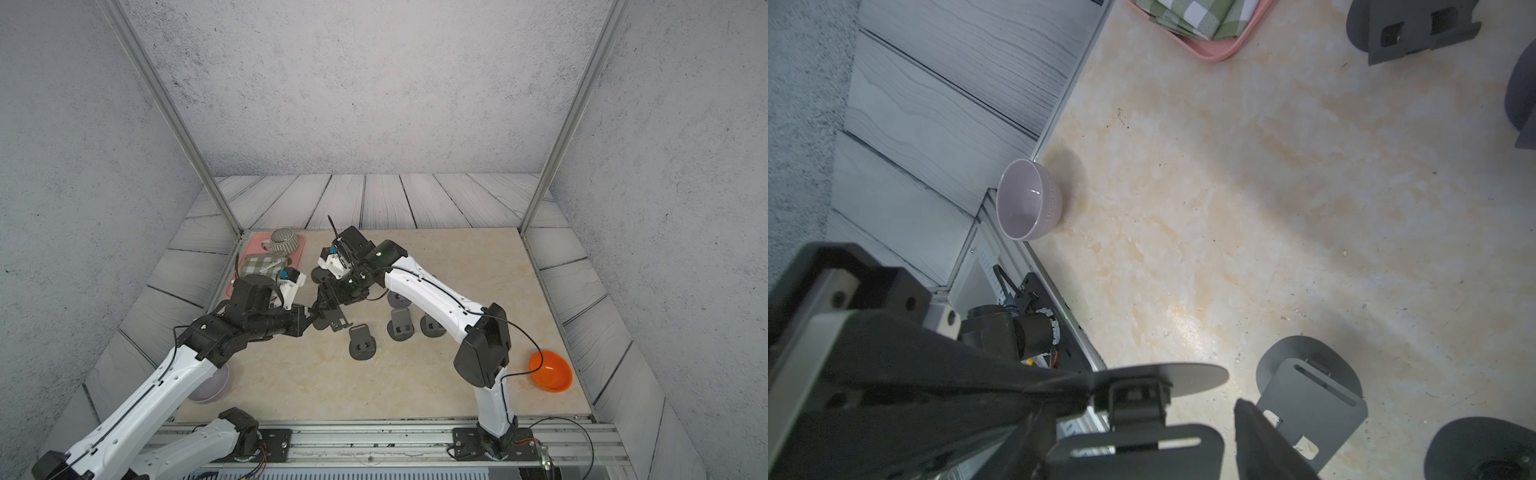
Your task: Open the phone stand
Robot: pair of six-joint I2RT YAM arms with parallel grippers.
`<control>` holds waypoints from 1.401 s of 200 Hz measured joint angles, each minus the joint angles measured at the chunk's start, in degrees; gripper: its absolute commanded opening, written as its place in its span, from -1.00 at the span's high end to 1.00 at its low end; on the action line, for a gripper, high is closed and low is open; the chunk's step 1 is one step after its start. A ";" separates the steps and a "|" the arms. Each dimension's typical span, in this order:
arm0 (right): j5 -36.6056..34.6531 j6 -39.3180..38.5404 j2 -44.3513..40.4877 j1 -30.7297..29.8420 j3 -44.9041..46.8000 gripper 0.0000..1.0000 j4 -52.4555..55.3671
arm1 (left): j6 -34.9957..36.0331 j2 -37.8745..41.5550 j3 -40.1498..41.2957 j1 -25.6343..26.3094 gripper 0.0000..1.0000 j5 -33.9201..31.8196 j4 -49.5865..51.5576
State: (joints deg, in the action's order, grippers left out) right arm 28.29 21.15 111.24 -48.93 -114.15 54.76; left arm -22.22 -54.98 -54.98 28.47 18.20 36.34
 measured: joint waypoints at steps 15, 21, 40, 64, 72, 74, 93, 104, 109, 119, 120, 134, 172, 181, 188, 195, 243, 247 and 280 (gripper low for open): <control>0.24 0.20 0.00 0.00 0.00 -0.32 -0.37 | 0.00 0.17 0.00 0.00 1.00 -0.07 0.09; 0.31 0.26 0.02 -0.02 0.00 -0.31 -0.46 | 0.00 0.22 0.00 0.00 1.00 -0.15 0.13; 0.33 0.33 0.00 -0.04 0.00 -0.27 -0.63 | -0.04 0.24 0.00 0.00 1.00 -0.46 0.15; 0.31 0.37 0.00 -0.04 0.00 -0.25 -0.63 | -0.31 0.24 0.00 0.00 1.00 -0.83 0.17; 0.28 0.37 0.00 -0.04 0.00 -0.23 -0.61 | -0.52 0.22 0.00 0.00 1.00 -0.87 0.15; 0.28 0.37 0.00 -0.04 0.00 -0.23 -0.63 | -0.55 0.22 0.00 0.00 1.00 -0.87 0.17; 0.22 0.48 0.00 -0.04 0.00 -0.21 -0.61 | -1.14 0.15 0.00 -0.02 1.00 -1.09 0.17; 0.07 0.48 0.00 -0.04 -0.02 -0.20 -0.59 | -1.44 0.09 0.00 -0.09 1.00 -1.09 0.20; 0.02 0.48 0.00 -0.04 -0.02 -0.20 -0.61 | -1.62 0.02 0.00 -0.13 1.00 -1.07 0.20; -0.24 0.48 0.00 -0.04 -0.02 -0.19 -0.61 | -2.03 -0.17 0.00 -0.33 1.00 -0.98 0.17; -0.26 0.48 0.00 -0.04 -0.02 -0.19 -0.61 | -2.10 -0.20 0.00 -0.37 1.00 -0.96 0.15; -0.74 0.48 -0.02 -0.04 -0.02 -0.18 -0.66 | -2.64 -0.55 0.00 -0.81 1.00 -0.44 0.02; -3.15 0.46 -0.85 -0.17 -0.02 -0.18 -0.83 | -4.15 -1.40 0.39 -2.56 1.00 2.47 -1.55; -3.85 0.46 -1.16 -0.20 -0.04 -0.18 -0.83 | -4.59 -1.62 0.44 -2.99 1.00 3.32 -2.14; -4.37 0.46 -1.40 -0.20 -0.09 -0.18 -0.83 | -4.92 -1.70 0.52 -3.34 1.00 4.04 -2.56; -4.92 0.44 -1.68 -0.22 -0.11 -0.18 -0.81 | -5.14 -1.79 0.59 -3.63 1.00 4.59 -2.95; -9.62 0.17 -4.52 -0.35 -0.11 -0.18 0.13 | -6.91 -3.32 0.61 -5.07 1.00 7.74 -5.14; -10.12 0.13 -4.90 -0.33 -0.11 -0.18 0.37 | -7.08 -3.50 0.61 -5.16 1.00 7.91 -5.31; -13.20 -0.17 -7.58 -0.28 -0.11 -0.17 2.27 | -8.57 -4.33 0.66 -5.75 1.00 9.20 -6.93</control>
State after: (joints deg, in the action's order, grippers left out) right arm 15.09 20.97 103.66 -49.21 -114.26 57.04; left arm -30.79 -59.31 -54.33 22.72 27.40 29.41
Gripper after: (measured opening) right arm 0.602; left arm 0.040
